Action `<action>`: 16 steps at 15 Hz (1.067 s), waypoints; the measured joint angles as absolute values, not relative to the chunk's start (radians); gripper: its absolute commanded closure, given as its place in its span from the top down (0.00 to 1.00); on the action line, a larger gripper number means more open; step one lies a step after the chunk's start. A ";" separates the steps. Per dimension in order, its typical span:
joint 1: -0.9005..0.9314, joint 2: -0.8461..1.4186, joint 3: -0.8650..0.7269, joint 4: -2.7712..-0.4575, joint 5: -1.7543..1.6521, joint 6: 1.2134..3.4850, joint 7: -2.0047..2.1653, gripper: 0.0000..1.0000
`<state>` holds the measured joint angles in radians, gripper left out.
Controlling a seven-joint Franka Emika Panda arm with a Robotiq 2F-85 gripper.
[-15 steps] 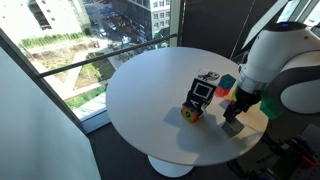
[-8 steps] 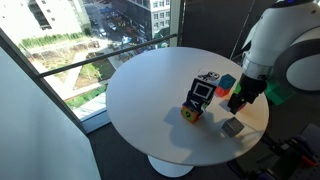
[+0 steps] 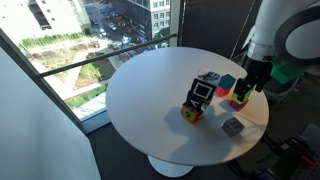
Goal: Put the grey block on the table, then use the green block to knock off the yellow block from the pink block, then put the green block on the yellow block
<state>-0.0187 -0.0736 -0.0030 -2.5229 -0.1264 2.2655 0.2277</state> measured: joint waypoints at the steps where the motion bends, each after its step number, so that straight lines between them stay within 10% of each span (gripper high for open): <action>1: -0.023 -0.072 -0.007 -2.515 -0.135 2.265 0.223 1.00; 16: -0.057 0.033 -0.068 -2.441 -0.181 2.378 0.149 1.00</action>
